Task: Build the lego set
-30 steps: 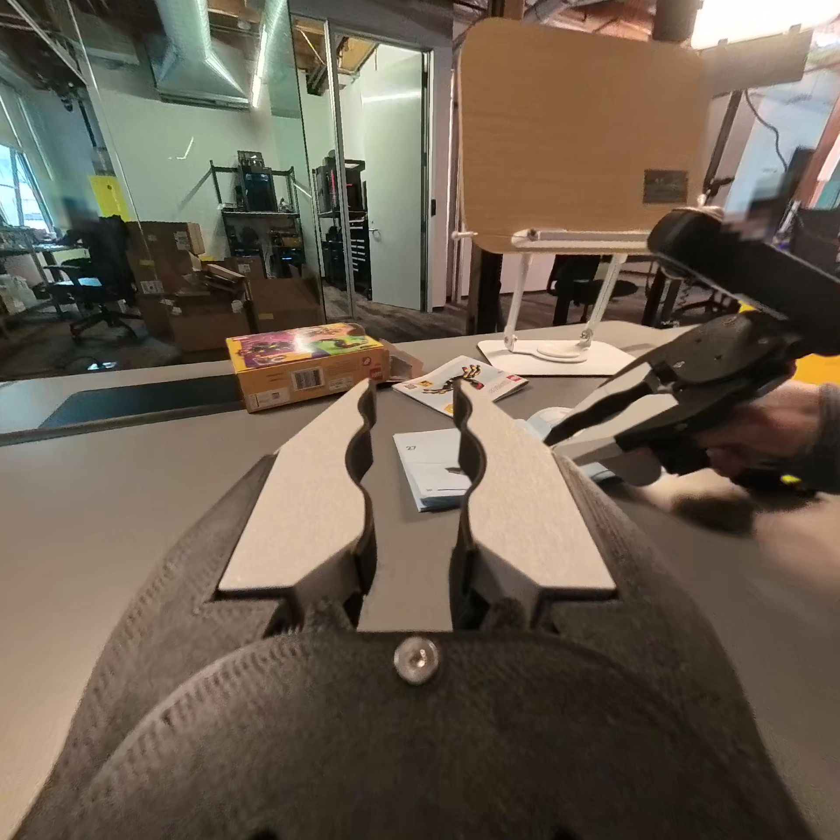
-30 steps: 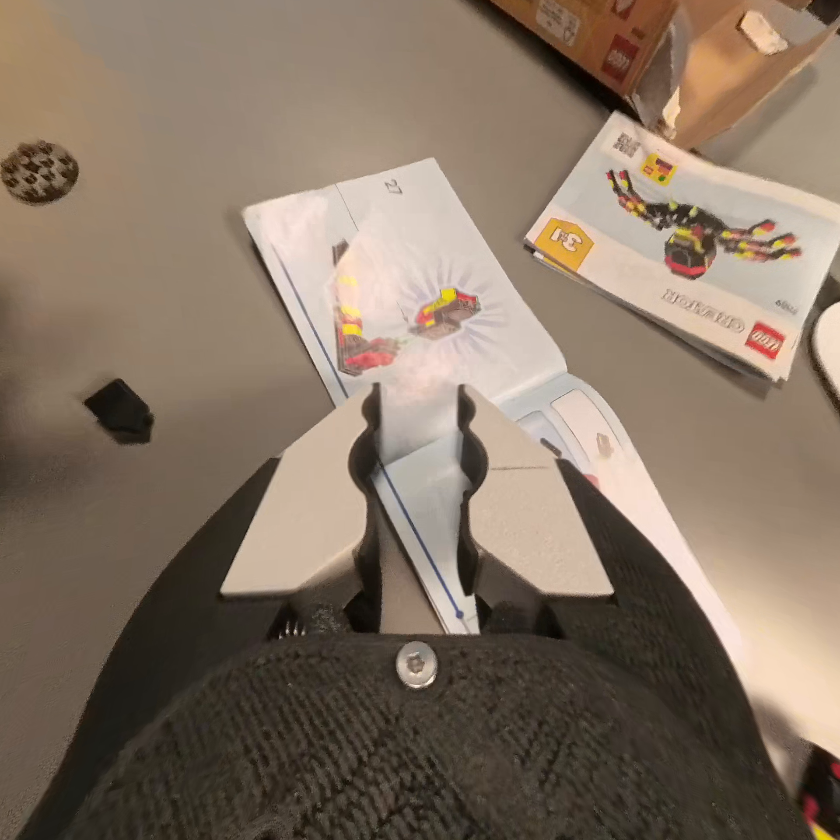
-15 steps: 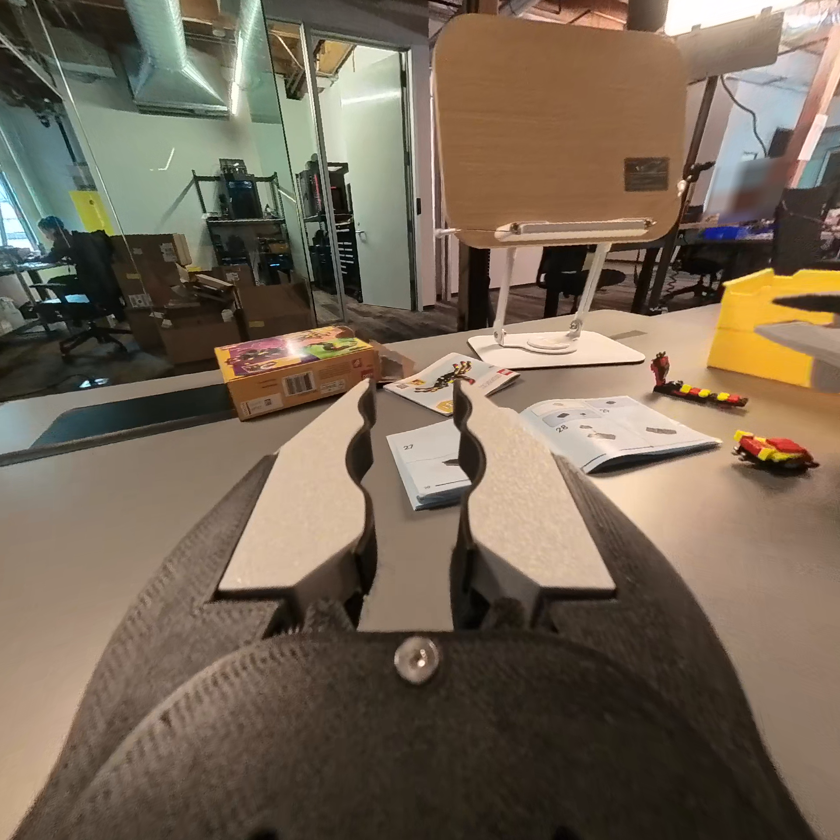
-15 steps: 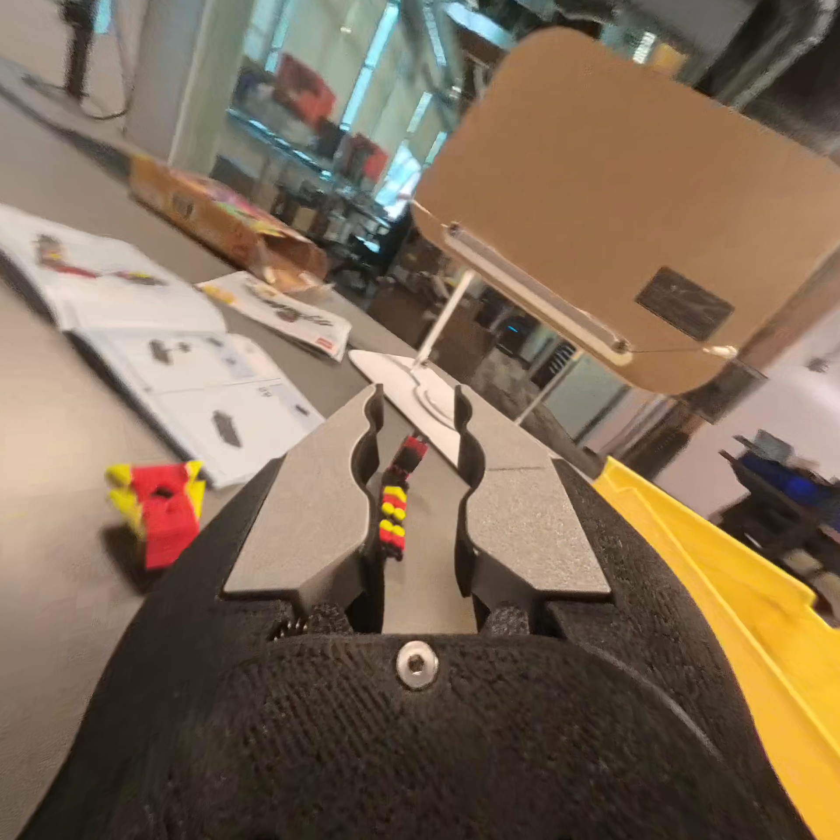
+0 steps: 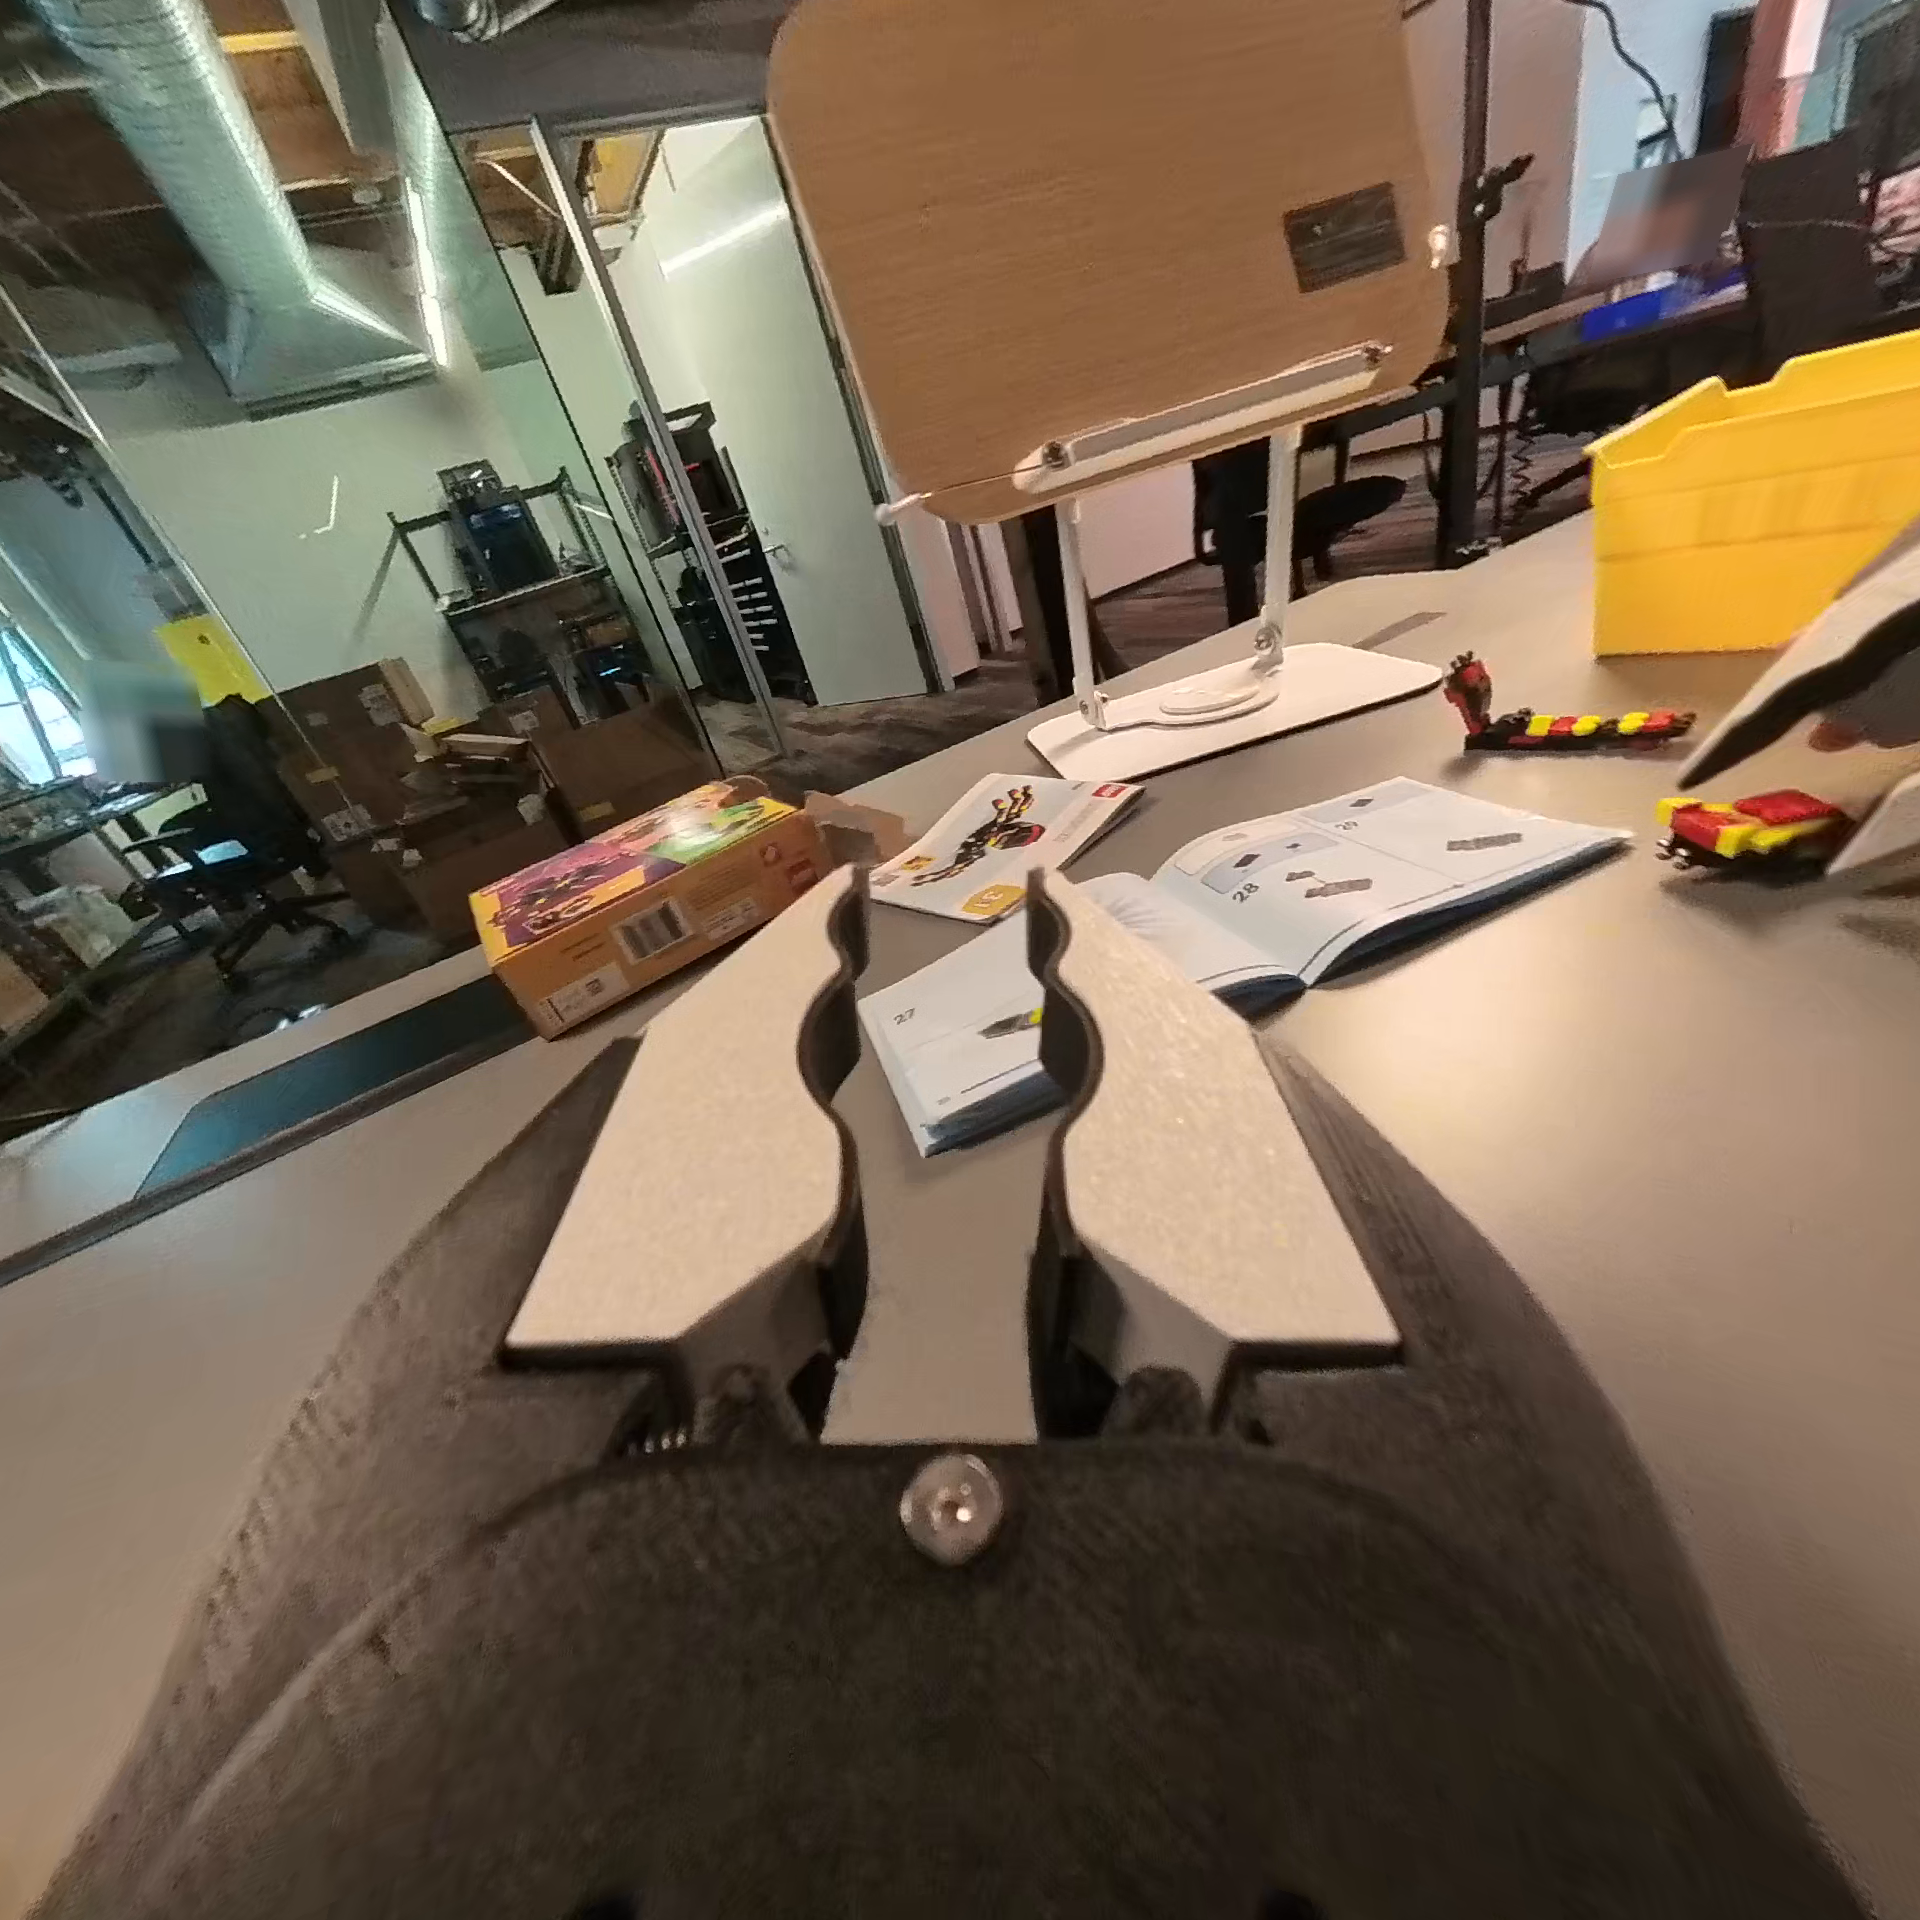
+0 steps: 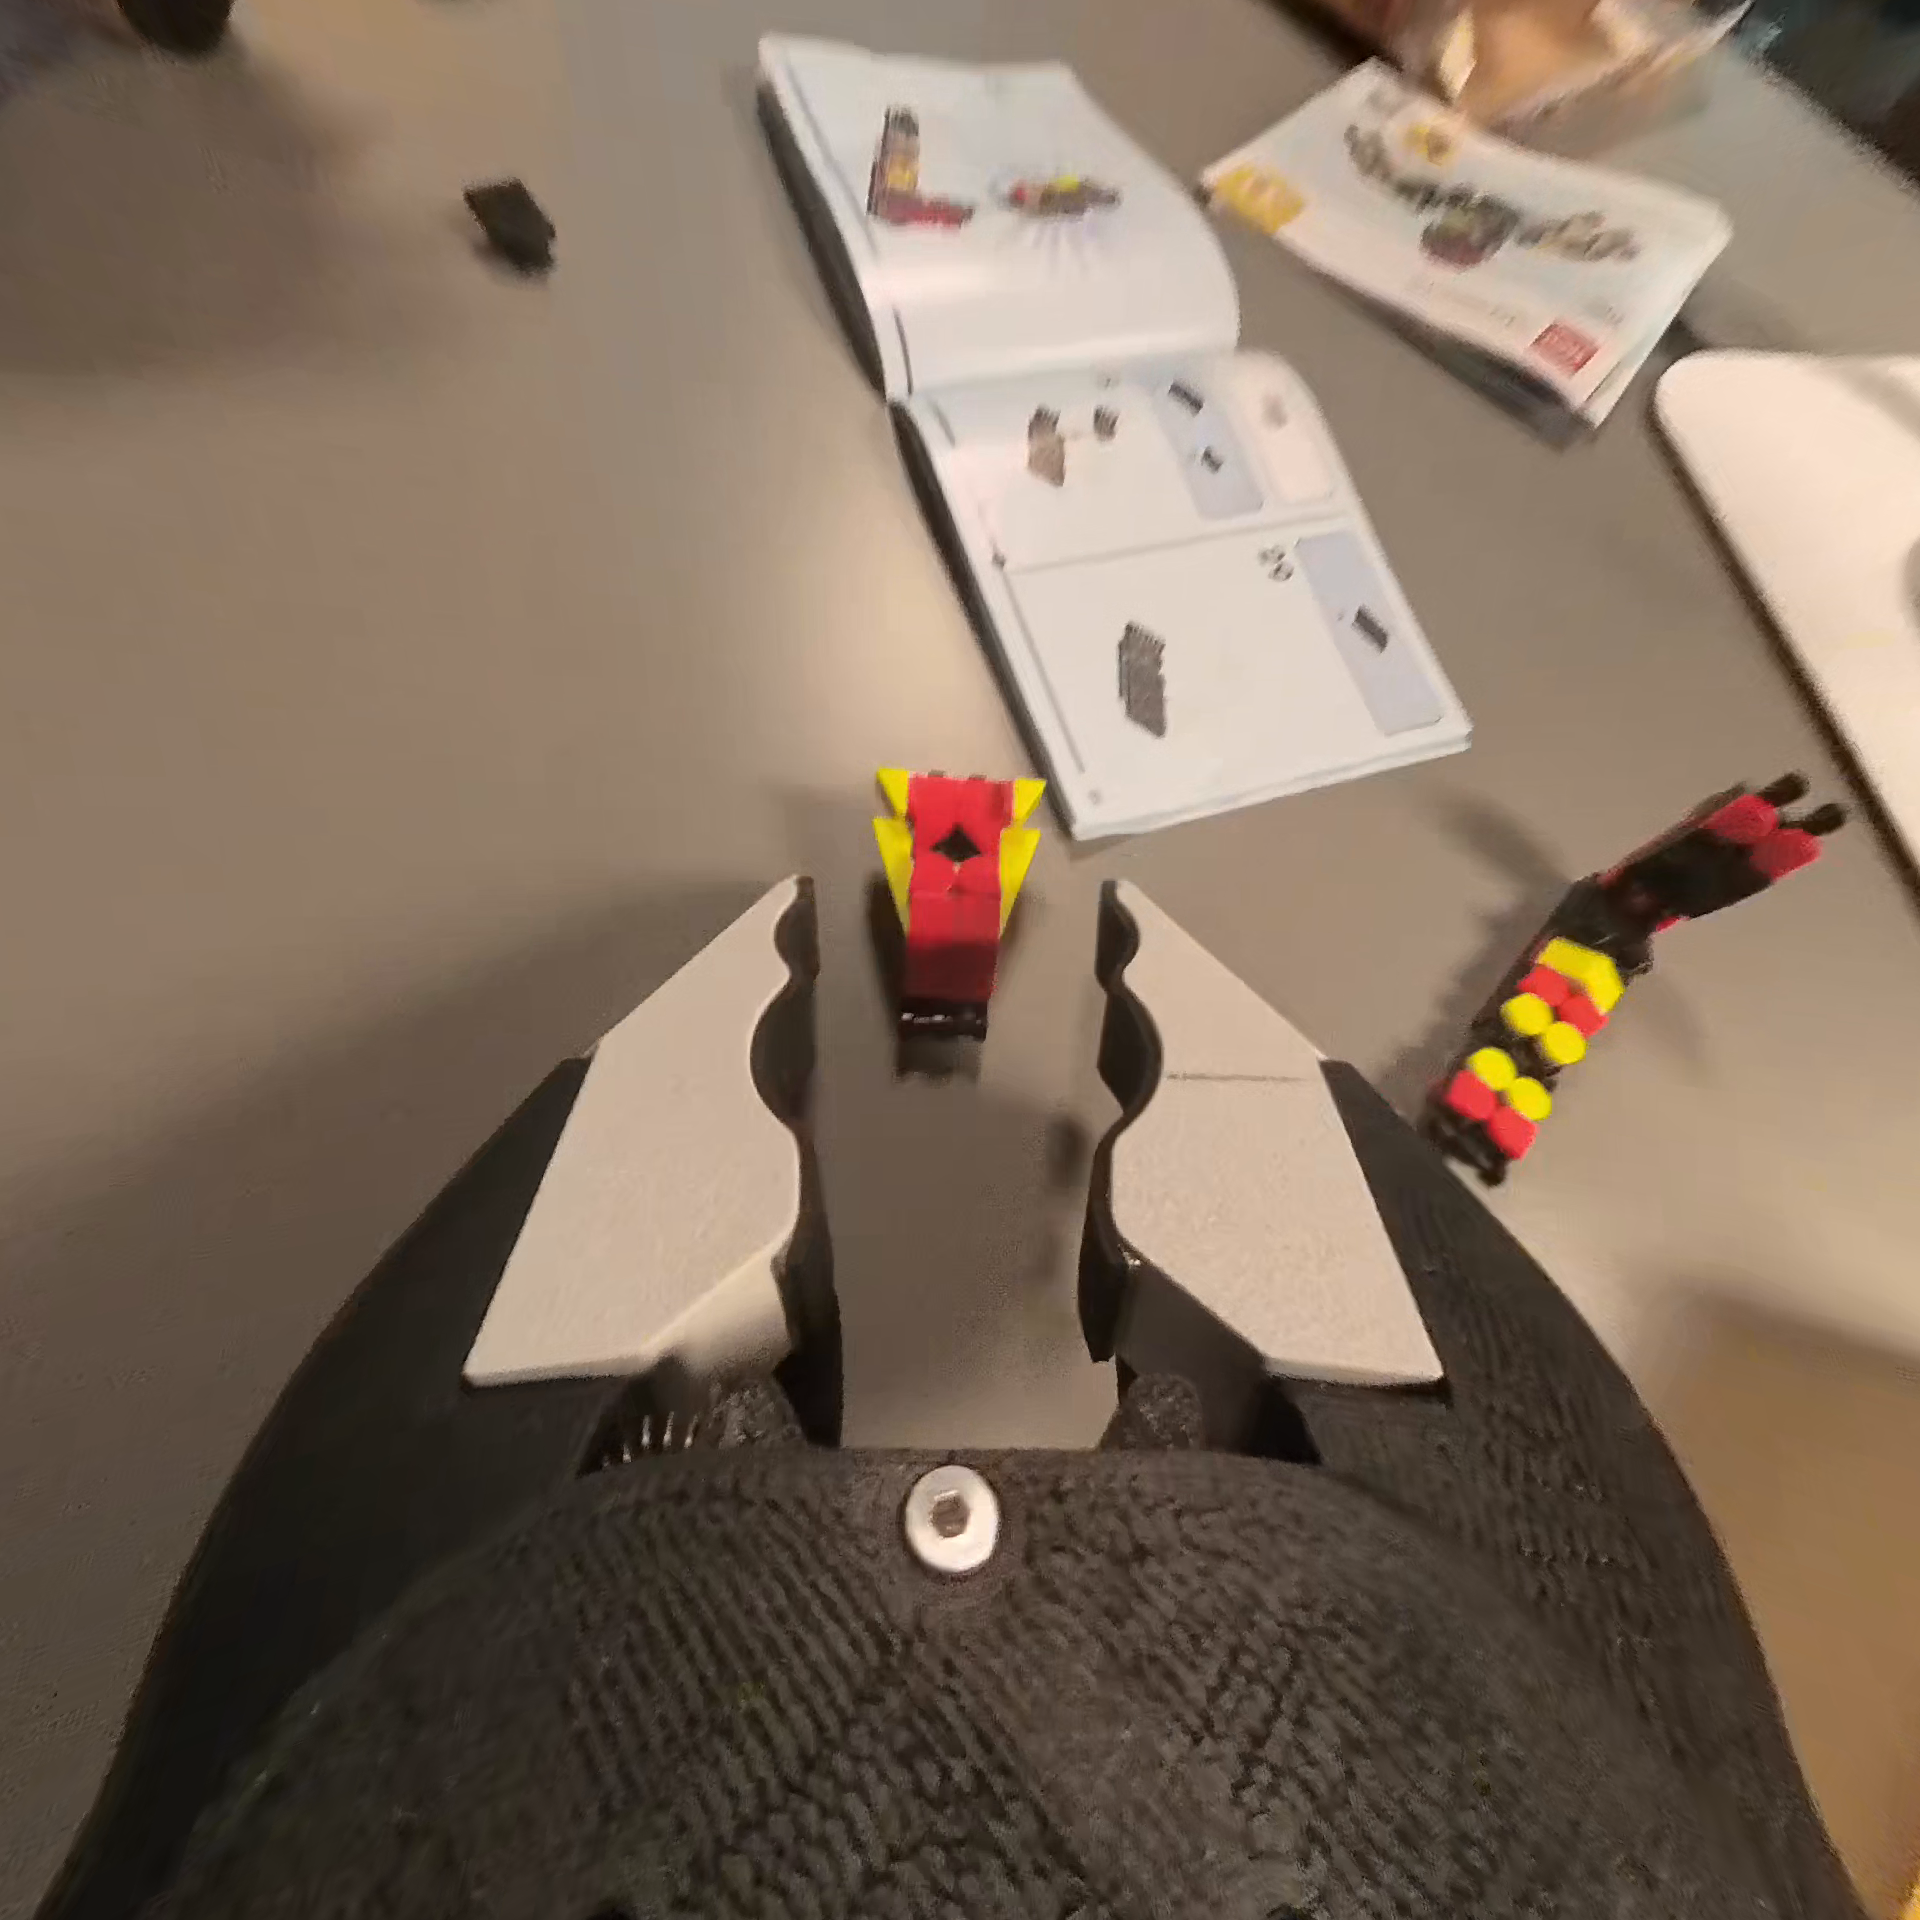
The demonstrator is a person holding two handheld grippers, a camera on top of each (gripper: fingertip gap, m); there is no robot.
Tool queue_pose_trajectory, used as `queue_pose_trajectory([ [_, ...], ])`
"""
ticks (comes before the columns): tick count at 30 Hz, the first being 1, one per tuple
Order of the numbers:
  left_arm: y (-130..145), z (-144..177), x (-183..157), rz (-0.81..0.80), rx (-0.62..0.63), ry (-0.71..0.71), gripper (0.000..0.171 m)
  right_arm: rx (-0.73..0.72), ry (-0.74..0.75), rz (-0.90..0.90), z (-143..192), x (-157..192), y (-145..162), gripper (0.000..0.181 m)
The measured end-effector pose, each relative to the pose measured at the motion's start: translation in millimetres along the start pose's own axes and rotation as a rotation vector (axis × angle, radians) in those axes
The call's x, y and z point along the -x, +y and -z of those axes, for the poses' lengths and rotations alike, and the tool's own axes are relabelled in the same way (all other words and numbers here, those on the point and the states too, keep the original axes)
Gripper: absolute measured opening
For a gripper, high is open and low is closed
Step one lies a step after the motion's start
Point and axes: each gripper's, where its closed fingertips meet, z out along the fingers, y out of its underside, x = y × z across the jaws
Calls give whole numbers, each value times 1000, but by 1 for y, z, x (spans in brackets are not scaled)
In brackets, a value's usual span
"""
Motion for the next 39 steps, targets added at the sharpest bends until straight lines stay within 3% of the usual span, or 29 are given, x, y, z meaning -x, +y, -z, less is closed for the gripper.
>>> queue_pose_trajectory([
  [6, -2, 2, -19, -87, -1, 53, 29, 51, -2, -21, -2, 0, 8, 21],
  [12, -15, 3, -71, -197, -80, 223, 29, 41, 14, 57, -1, 5, 7, 19],
  [16, -31, 33, -158, -134, -172, 705, 44, -17, 7, 166, 1, 17, -2, 18],
  [18, -37, 38, -181, -46, -140, 806, 54, -80, -23, 239, 2, 31, -13, 18],
  [20, -33, 33, -189, -55, -91, 805, 55, -120, -54, 269, 0, 44, -22, 19],
  [24, -7, 8, -191, -117, 108, 768, 77, -141, -72, 354, -7, 63, -31, 18],
  [29, 16, -1, -201, -150, 264, 870, 63, -165, -56, 430, -9, 73, -37, 18],
  [33, 17, -6, -204, -170, 258, 906, 48, -189, -63, 429, -8, 74, -39, 18],
  [39, 22, -12, -212, -197, 285, 969, 49, -241, -98, 381, -2, 75, -44, 18],
])
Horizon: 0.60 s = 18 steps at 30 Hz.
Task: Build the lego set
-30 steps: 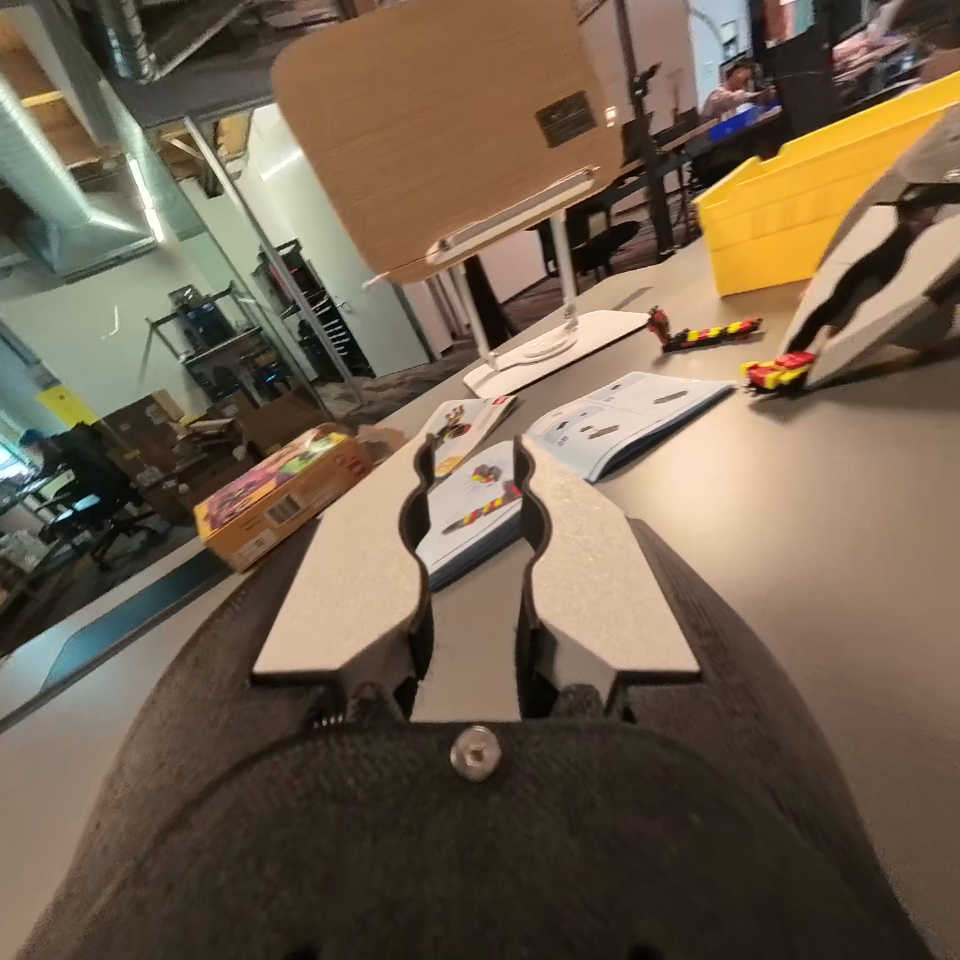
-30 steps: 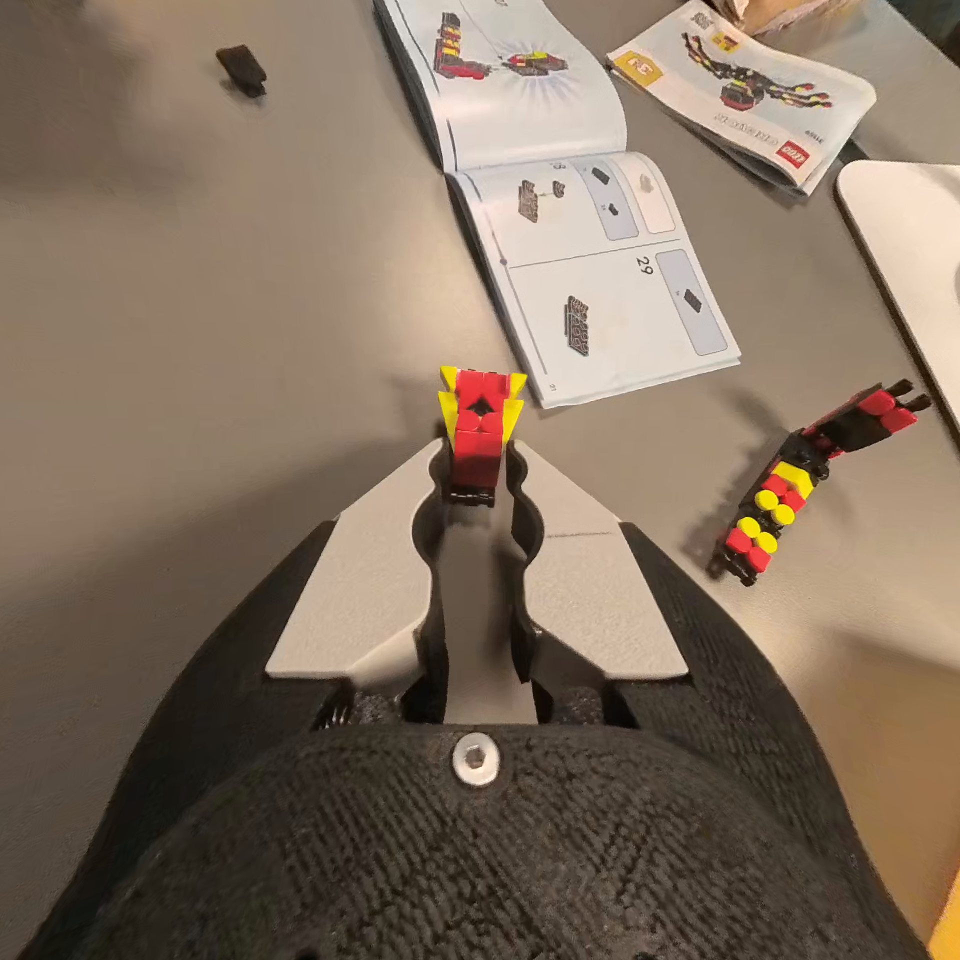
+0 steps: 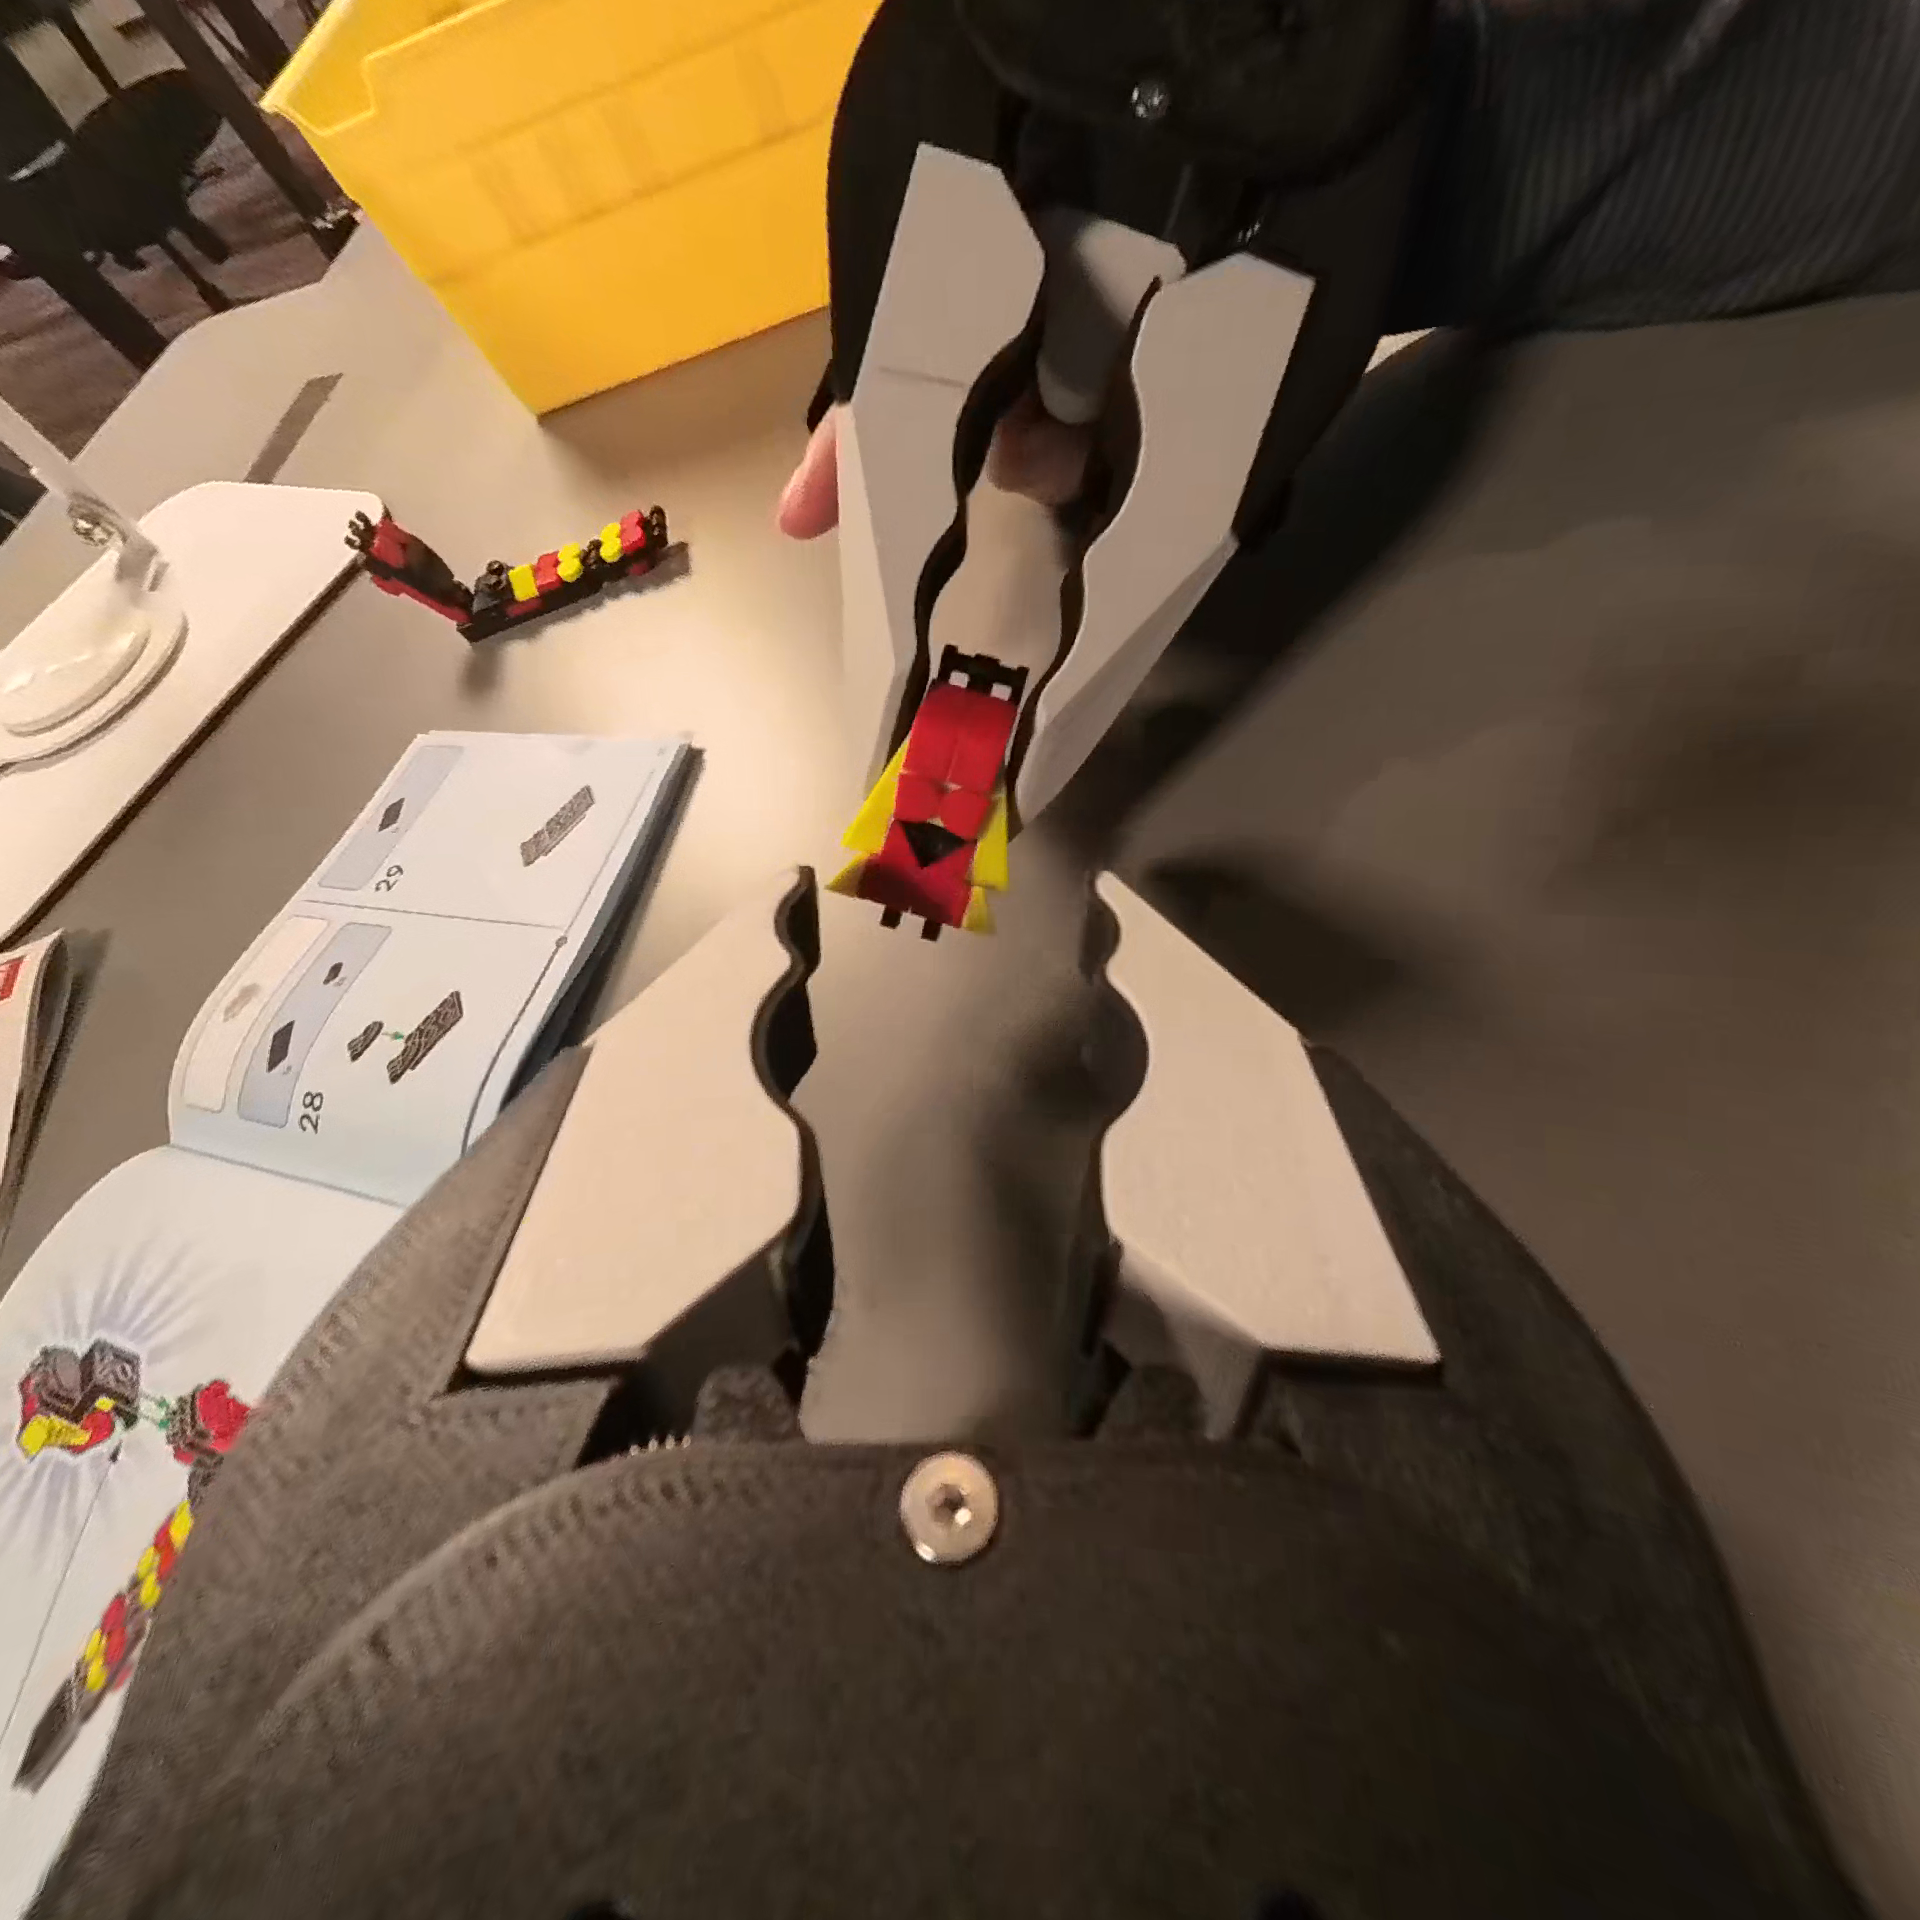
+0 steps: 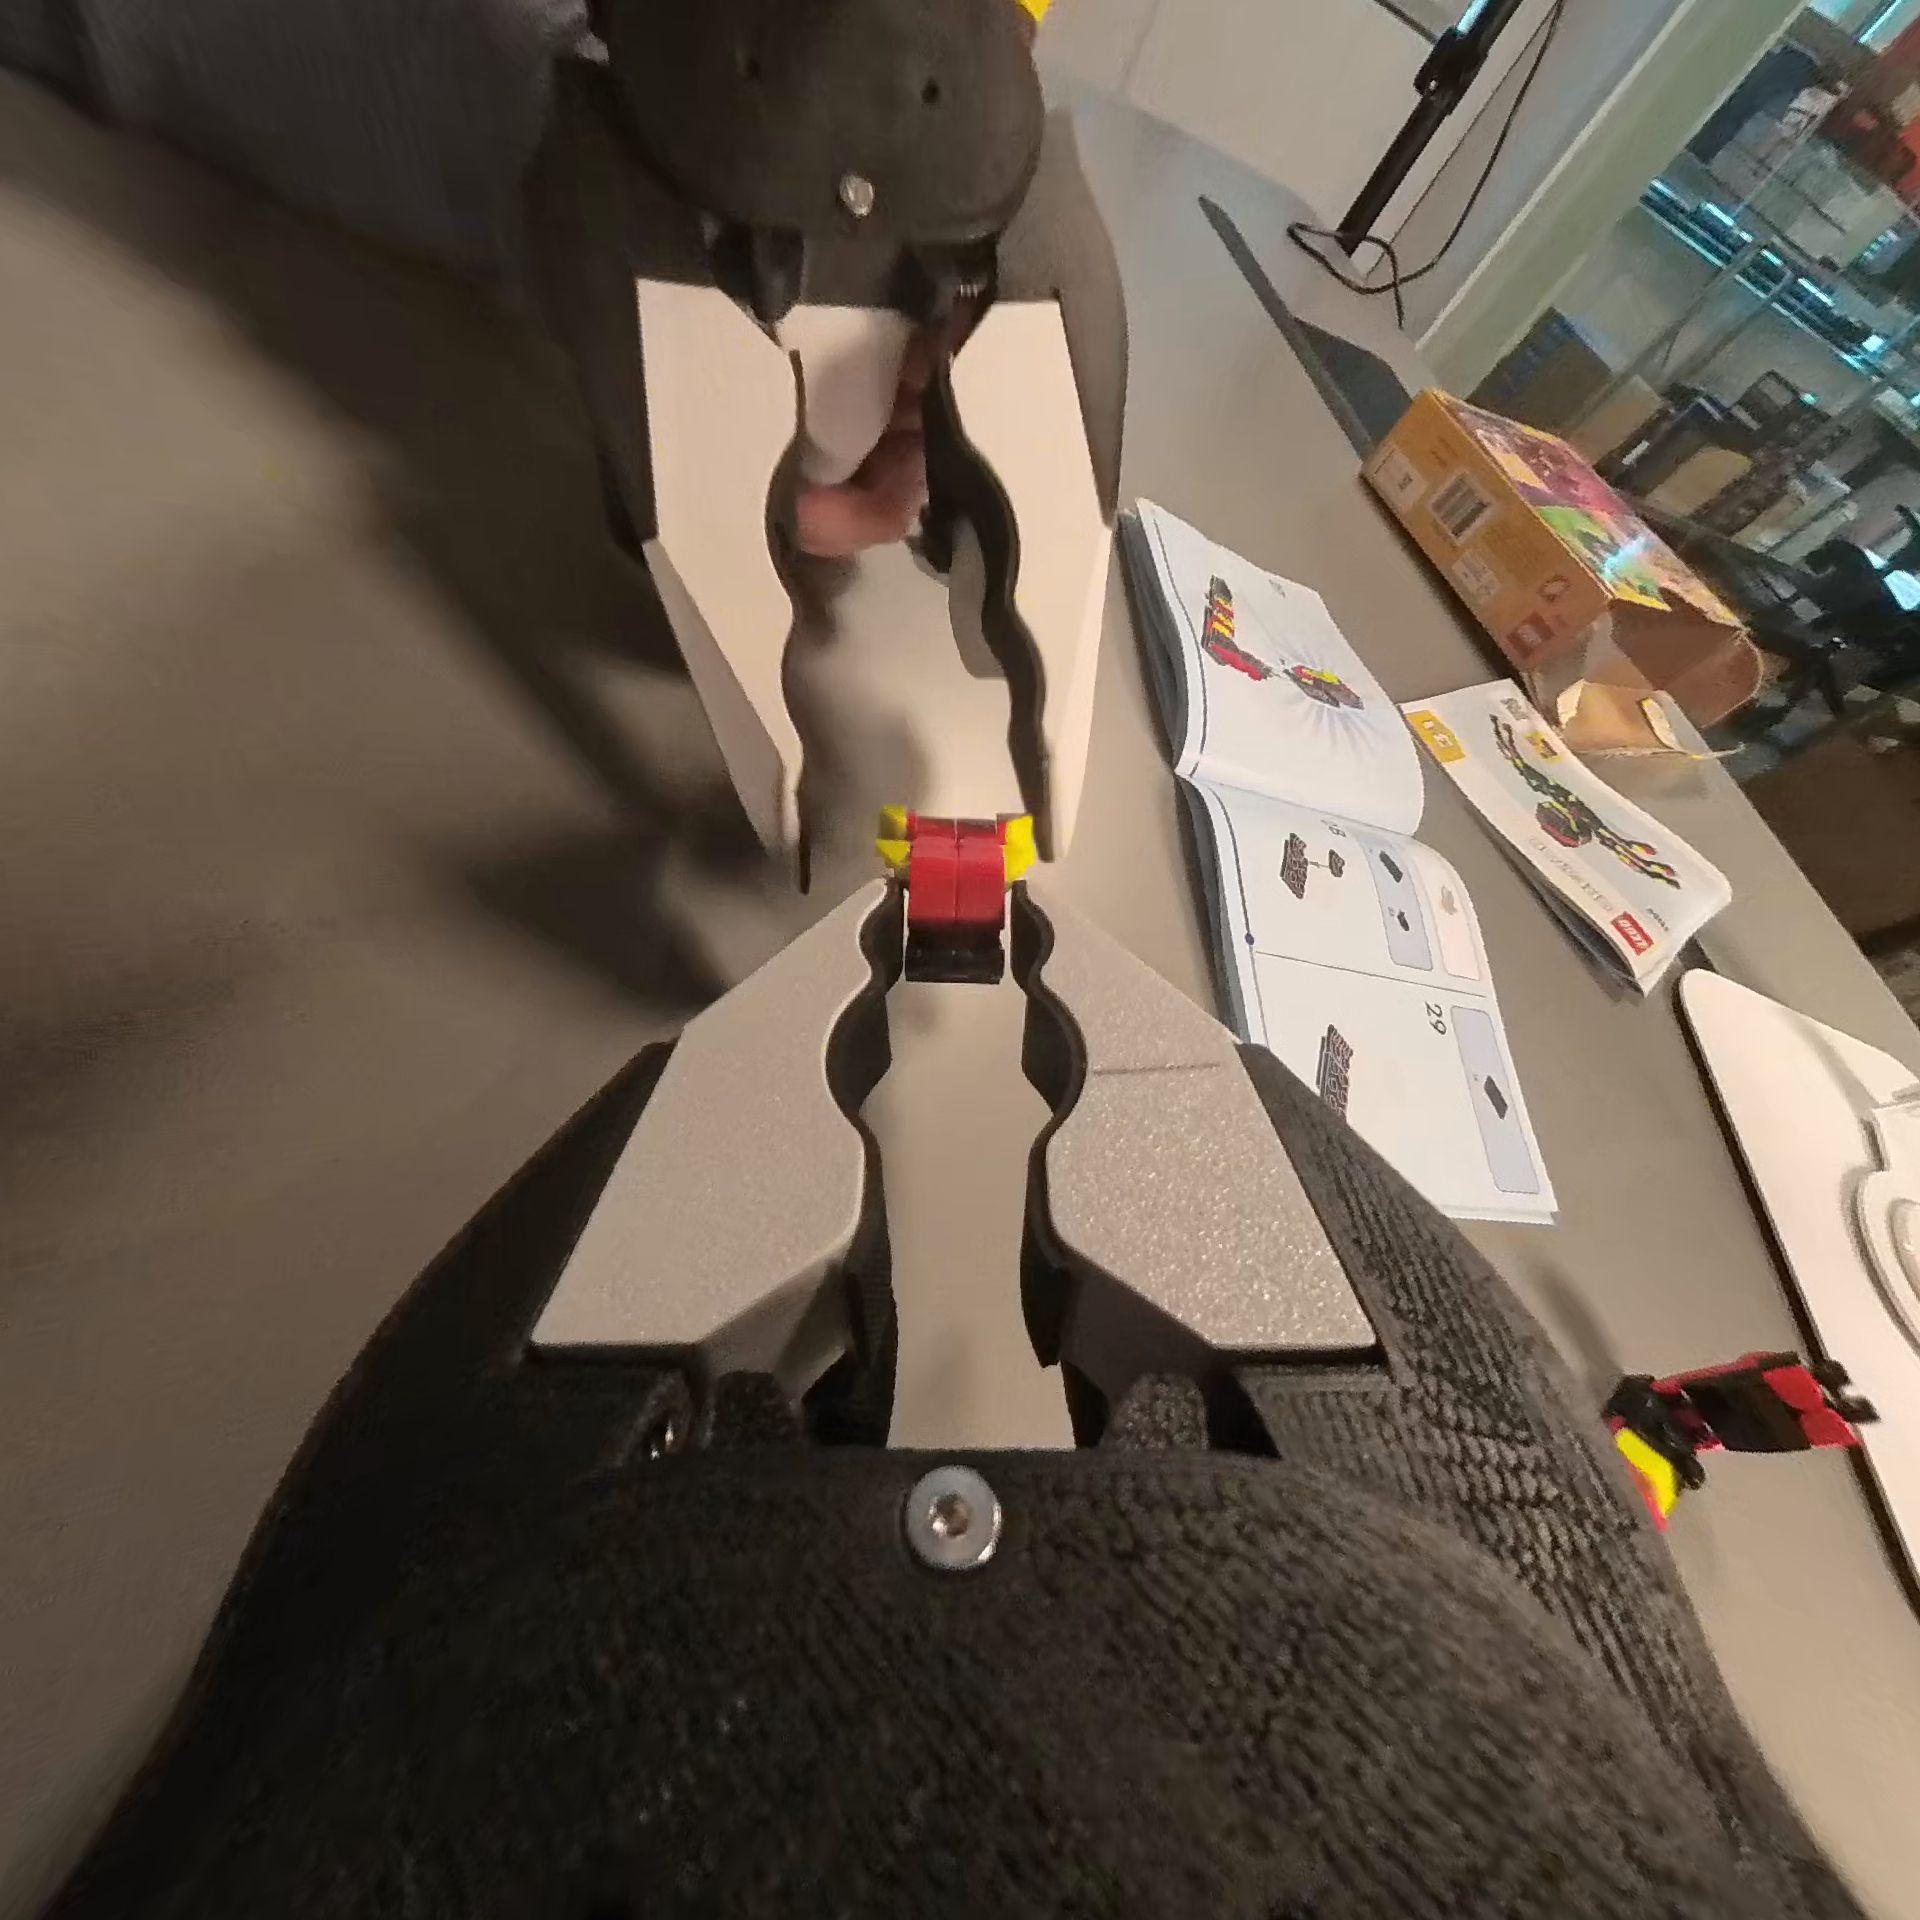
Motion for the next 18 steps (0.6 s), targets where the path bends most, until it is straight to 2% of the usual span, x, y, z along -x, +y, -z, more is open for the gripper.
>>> queue_pose_trajectory([
  [6, -1, -3, 2, 13, -2, 20, 39, -8, -9, -13, 1, 1, -2, 18],
  [10, -4, -5, 3, -35, -11, 0, 47, 1, -24, -16, 0, 4, -1, 18],
  [14, -1, -9, 0, -57, 11, 15, 32, -1, -19, -38, 0, 2, -2, 18],
  [16, -2, -10, 8, -42, 8, -35, 32, -34, 33, -89, 3, -10, -5, 26],
  [18, -6, -5, 31, -8, -25, -181, 32, -160, 125, -215, 9, -32, -20, 26],
])
